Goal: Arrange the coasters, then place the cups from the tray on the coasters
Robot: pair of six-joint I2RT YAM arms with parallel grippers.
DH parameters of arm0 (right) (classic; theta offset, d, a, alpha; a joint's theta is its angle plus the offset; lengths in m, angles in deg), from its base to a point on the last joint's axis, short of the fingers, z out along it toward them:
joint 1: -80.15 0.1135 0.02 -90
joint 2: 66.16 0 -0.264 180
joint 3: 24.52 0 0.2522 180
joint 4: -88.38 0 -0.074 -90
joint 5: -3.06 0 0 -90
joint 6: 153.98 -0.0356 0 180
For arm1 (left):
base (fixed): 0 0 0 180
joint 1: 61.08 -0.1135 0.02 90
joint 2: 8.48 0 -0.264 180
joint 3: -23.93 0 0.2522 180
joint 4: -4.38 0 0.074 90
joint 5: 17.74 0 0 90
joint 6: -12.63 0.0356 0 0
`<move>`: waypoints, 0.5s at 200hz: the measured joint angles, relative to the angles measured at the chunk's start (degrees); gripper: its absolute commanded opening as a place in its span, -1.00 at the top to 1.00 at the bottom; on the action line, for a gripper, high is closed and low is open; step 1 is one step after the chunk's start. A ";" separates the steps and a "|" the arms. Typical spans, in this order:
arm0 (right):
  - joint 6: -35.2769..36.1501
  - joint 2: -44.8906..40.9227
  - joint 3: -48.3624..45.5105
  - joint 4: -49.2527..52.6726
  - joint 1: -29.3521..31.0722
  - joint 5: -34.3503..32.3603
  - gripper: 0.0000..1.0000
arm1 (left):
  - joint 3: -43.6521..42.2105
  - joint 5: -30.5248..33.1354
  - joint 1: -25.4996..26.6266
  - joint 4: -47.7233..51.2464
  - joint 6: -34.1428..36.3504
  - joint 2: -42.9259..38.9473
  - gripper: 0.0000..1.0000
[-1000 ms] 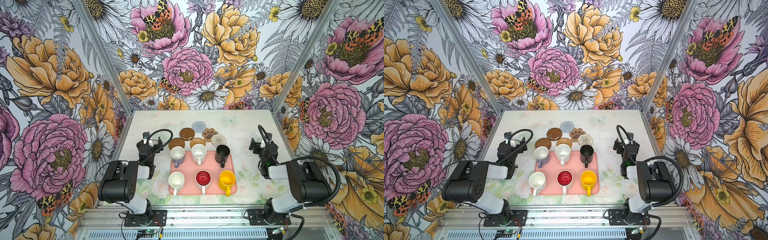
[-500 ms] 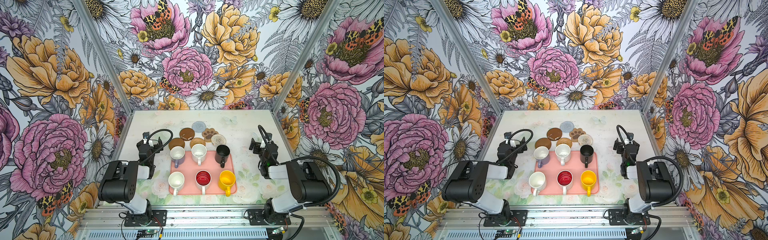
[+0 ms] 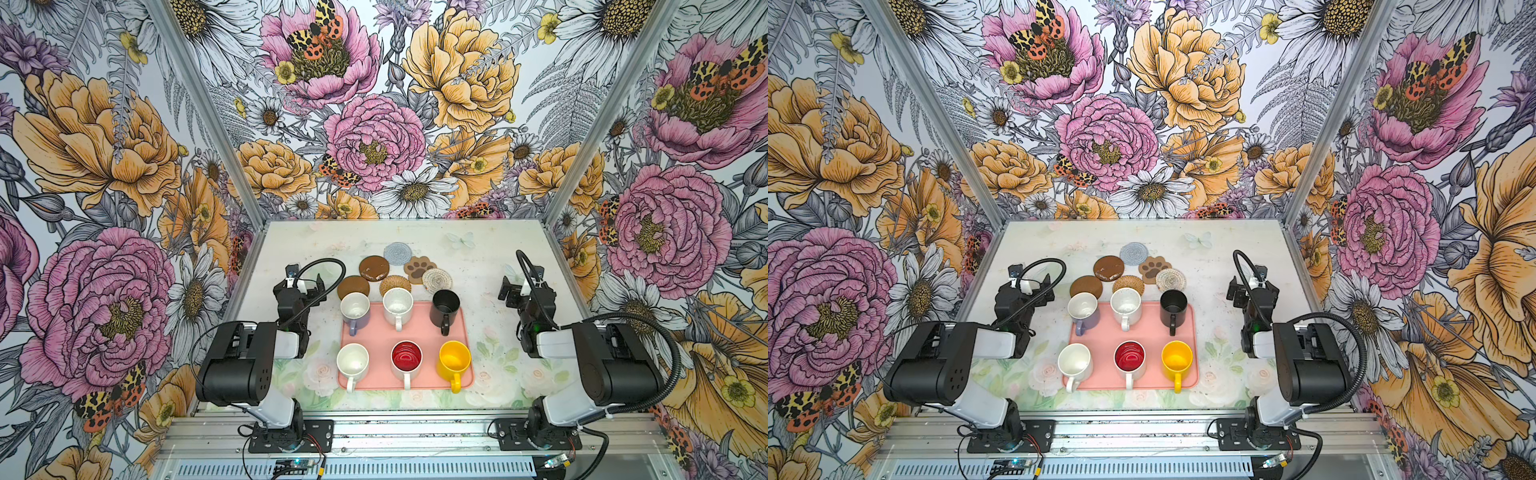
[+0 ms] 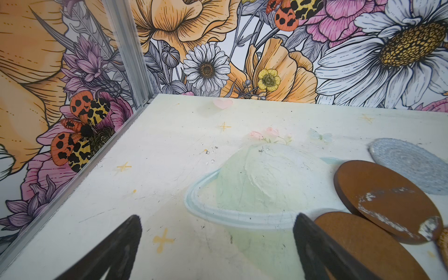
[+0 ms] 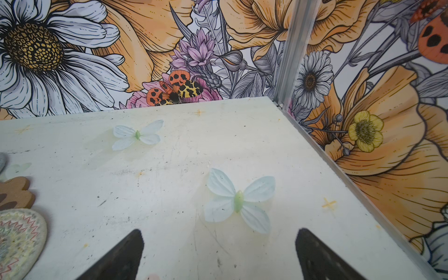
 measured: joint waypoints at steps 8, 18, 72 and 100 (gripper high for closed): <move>0.02 0.00 0.00 0.00 0.00 0.00 -0.99 | 0.00 -0.02 0.00 0.00 0.00 0.00 -0.98; 0.00 0.00 0.00 0.00 0.00 0.00 -0.99 | 0.00 0.00 0.00 0.00 0.00 0.00 -0.97; 0.04 0.00 0.00 0.00 0.00 0.02 -0.99 | 0.00 0.00 0.00 0.00 0.00 0.00 -0.98; 0.26 0.00 0.00 0.00 0.13 0.07 -0.97 | 0.00 0.00 0.00 0.00 0.00 0.00 -0.98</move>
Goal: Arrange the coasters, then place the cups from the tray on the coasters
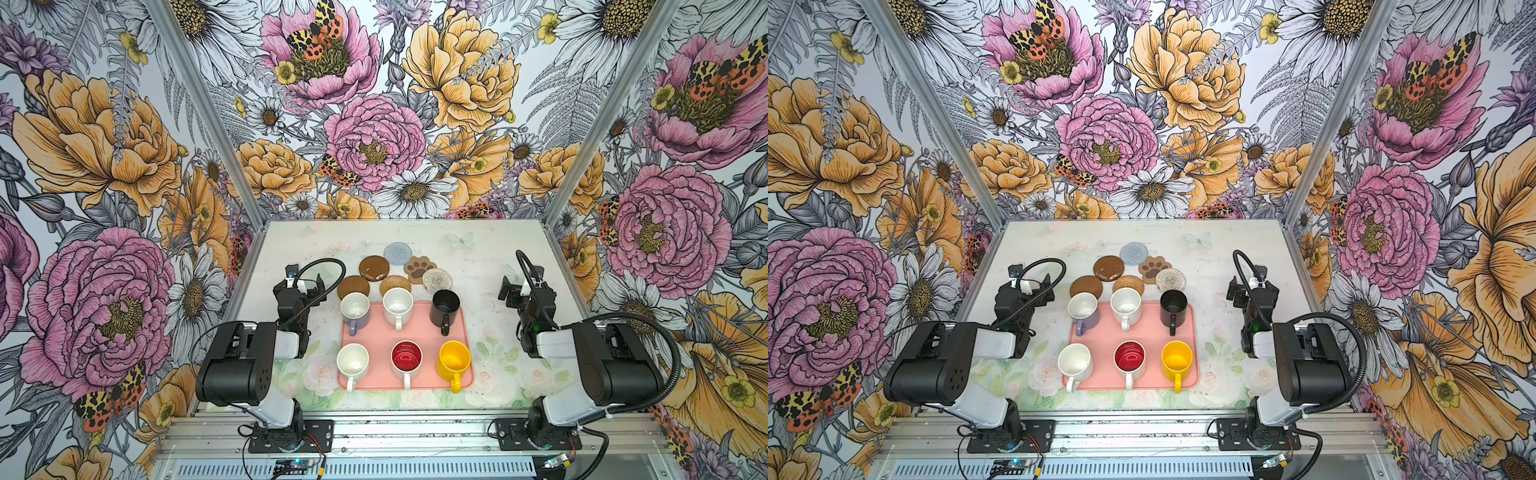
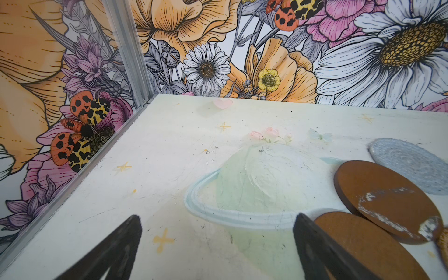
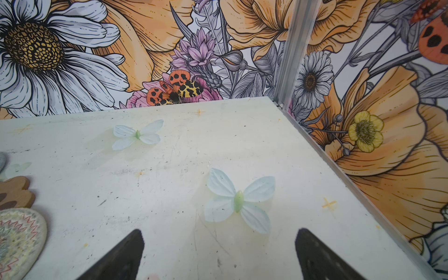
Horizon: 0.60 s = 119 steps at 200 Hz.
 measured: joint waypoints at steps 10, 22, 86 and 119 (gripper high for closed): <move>0.02 0.00 0.00 0.00 0.11 0.15 -0.95 | 0.00 -0.02 0.00 0.00 0.00 0.00 -0.96; 0.11 0.00 0.00 0.07 0.15 0.33 -0.92 | 0.00 -0.13 -0.11 0.00 -0.02 0.00 -0.90; -1.64 -13.84 10.69 24.44 0.37 0.90 -0.77 | 10.19 -1.73 -0.15 21.05 -1.31 -8.22 -0.54; -5.09 -14.93 21.92 40.09 1.31 7.17 -0.64 | 19.37 -2.08 2.78 34.18 -4.02 -13.86 -0.47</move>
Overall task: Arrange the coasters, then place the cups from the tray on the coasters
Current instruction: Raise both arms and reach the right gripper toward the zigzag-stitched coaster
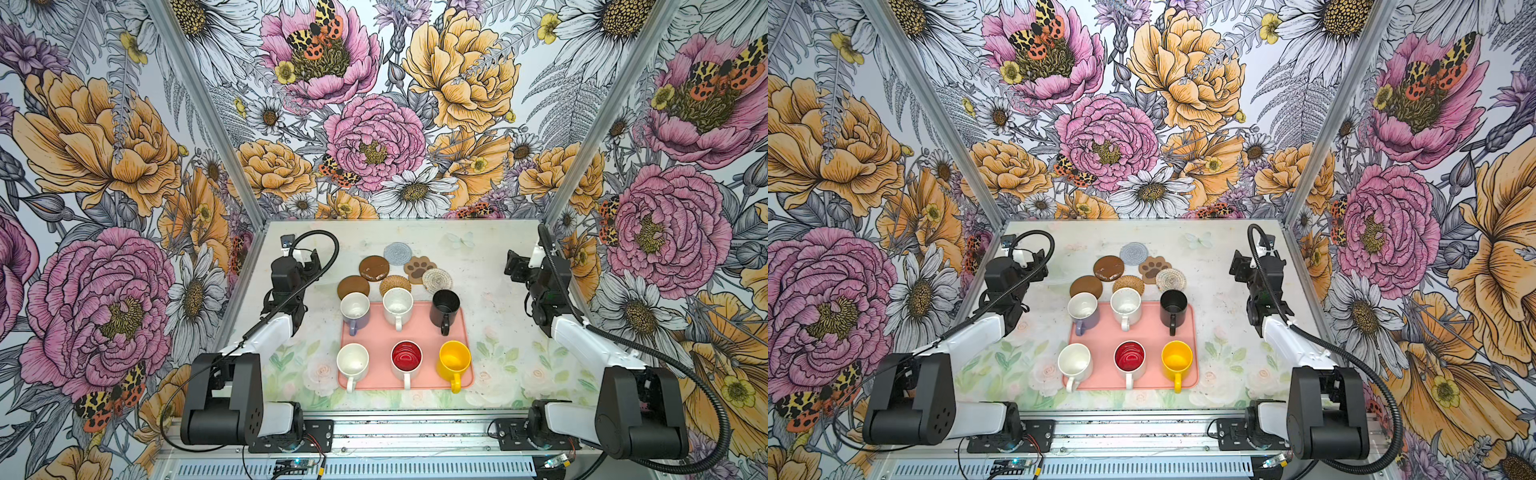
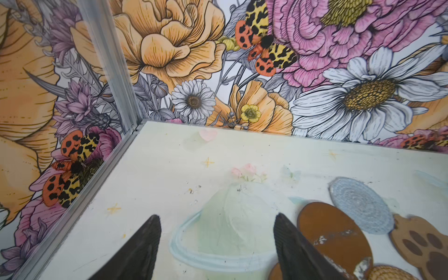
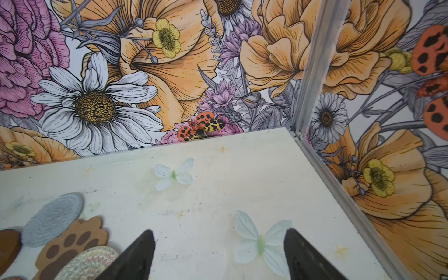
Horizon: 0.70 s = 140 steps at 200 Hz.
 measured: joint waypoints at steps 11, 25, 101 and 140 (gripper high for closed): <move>-0.96 1.60 3.82 5.01 0.85 2.34 -0.62 | 2.71 -1.25 1.40 4.76 -1.25 -1.27 -0.46; -1.79 4.85 8.68 10.73 2.51 5.95 -0.62 | 6.10 -3.43 2.97 10.19 -3.52 -2.25 -0.45; -4.46 25.44 28.48 27.98 9.79 19.12 -0.55 | 11.69 -10.08 9.97 23.87 -15.91 -1.79 -0.41; -3.76 34.93 38.05 35.47 12.94 20.81 -0.55 | 11.19 -10.36 14.73 24.04 -16.52 1.84 -0.42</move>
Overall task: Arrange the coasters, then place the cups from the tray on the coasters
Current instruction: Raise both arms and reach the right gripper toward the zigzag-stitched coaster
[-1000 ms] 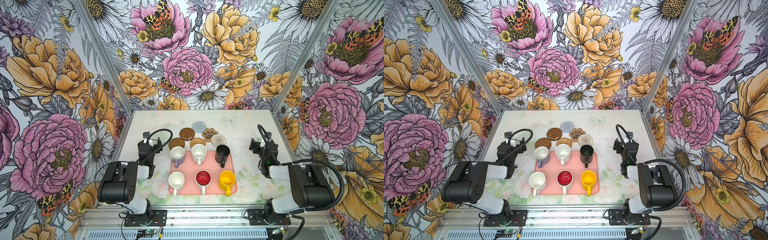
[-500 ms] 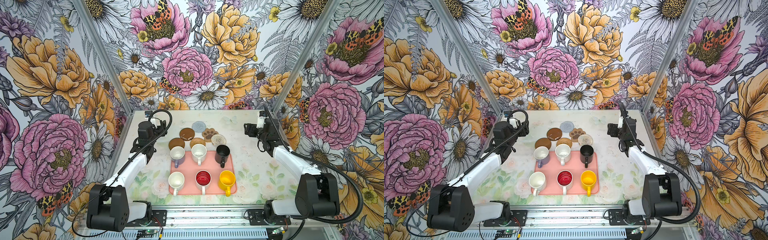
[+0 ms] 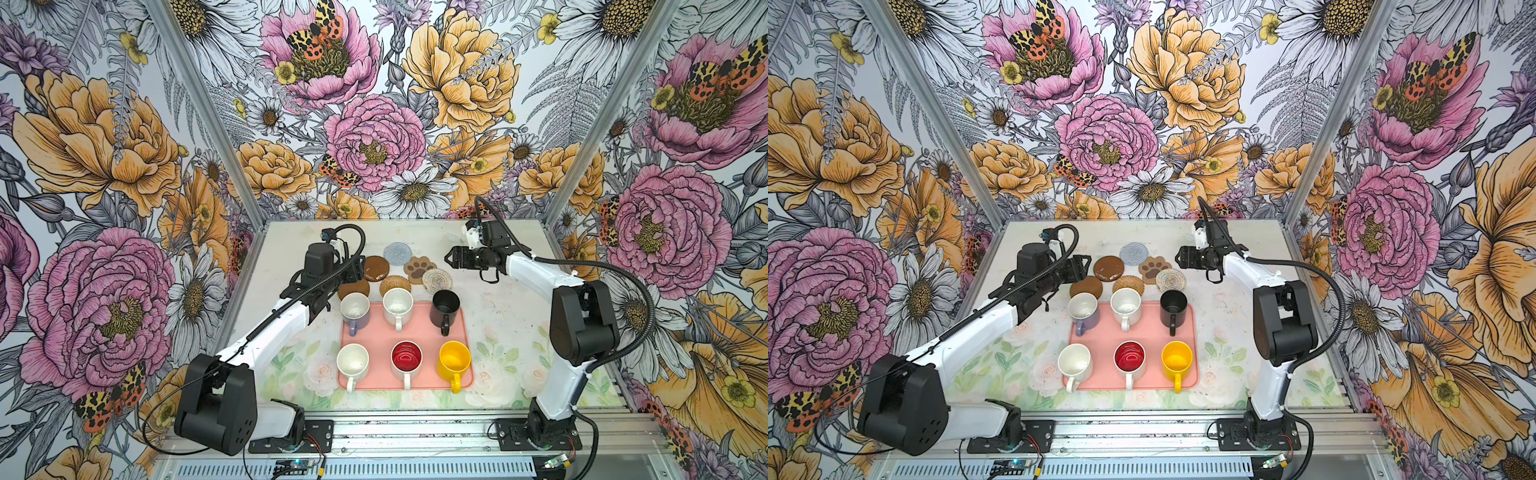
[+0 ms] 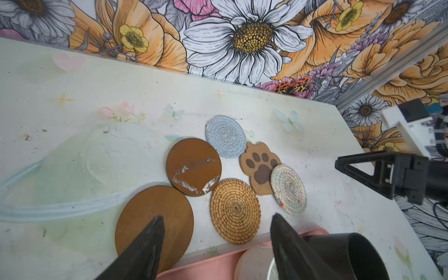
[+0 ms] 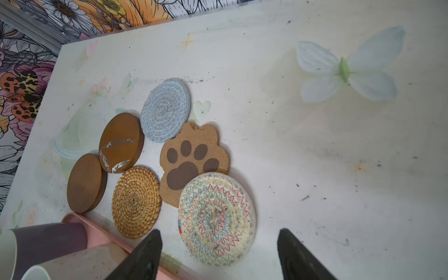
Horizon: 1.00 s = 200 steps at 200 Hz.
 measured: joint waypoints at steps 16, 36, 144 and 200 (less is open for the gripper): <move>0.70 2.93 3.39 3.37 1.68 -0.70 -0.56 | 0.00 -0.13 0.04 -0.02 -0.04 1.53 -0.42; 1.73 5.81 7.45 7.08 4.15 -2.40 -0.58 | 0.00 -0.22 0.02 -0.04 -0.04 3.10 -0.41; 6.78 14.25 19.82 19.67 11.54 -16.41 -0.68 | -1.09 -3.65 -1.62 -3.02 -0.46 3.74 -0.43; 9.31 18.38 25.29 23.74 13.14 -22.49 -0.70 | -1.81 -4.50 -2.69 -3.50 -0.48 3.74 -0.43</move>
